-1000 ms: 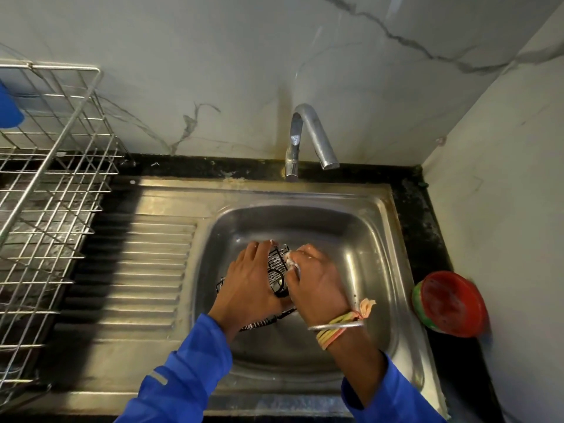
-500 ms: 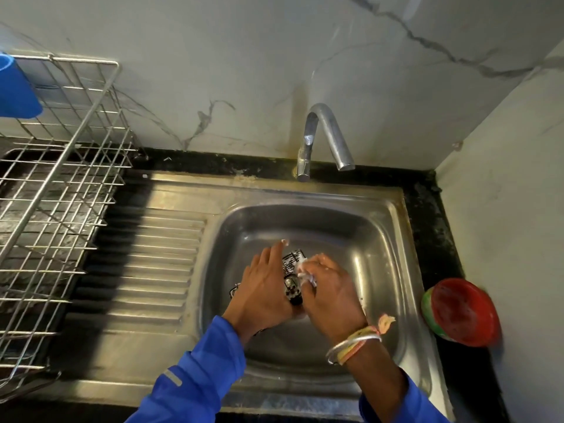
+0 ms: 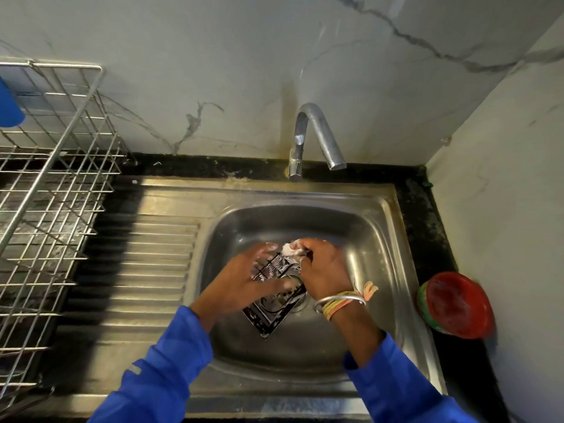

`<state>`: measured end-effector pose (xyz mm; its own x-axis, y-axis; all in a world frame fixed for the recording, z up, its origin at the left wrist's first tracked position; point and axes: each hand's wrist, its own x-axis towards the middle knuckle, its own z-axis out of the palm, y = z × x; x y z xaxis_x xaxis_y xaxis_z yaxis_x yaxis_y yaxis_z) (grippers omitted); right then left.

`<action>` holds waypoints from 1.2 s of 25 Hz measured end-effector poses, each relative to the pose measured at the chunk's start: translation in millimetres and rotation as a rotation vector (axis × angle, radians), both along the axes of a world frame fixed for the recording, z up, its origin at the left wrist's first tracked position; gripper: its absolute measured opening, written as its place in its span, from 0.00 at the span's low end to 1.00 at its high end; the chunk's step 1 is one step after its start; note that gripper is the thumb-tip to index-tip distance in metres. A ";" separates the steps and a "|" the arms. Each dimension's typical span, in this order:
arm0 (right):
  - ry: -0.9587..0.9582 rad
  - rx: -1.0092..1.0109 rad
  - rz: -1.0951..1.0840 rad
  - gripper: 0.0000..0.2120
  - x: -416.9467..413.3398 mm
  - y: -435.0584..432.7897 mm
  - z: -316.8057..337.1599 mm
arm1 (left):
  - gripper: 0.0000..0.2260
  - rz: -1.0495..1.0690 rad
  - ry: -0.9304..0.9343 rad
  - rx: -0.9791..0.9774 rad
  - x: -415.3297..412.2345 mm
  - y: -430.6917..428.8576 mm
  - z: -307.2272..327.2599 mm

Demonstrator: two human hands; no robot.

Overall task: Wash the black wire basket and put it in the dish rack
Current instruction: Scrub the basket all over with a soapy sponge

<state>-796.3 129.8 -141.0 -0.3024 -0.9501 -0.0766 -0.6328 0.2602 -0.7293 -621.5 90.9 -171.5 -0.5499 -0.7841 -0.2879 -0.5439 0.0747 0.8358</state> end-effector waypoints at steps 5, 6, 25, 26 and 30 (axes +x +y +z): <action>0.127 0.023 0.261 0.16 5.3 -25.1 -5.6 | 0.18 0.269 0.269 0.095 10.4 7.3 -18.5; 0.225 0.011 0.279 0.16 6.0 -26.2 -6.0 | 0.16 0.313 0.313 0.086 6.1 10.0 -23.1; 0.373 0.079 0.144 0.14 -14.4 25.6 -17.3 | 0.07 0.658 0.574 0.139 -36.0 20.7 -46.5; 0.386 0.090 0.079 0.15 -19.6 9.6 -14.5 | 0.08 0.653 0.565 0.139 -38.2 22.0 -47.3; 0.349 0.116 0.211 0.16 -16.5 10.3 -24.2 | 0.07 0.678 0.547 0.134 -40.4 24.8 -47.3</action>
<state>-812.7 140.2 -165.1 -0.1287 -0.9851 -0.1145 -0.8847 0.1662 -0.4355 -661.9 115.7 -218.8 -0.0661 -0.9703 -0.2328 0.0436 -0.2359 0.9708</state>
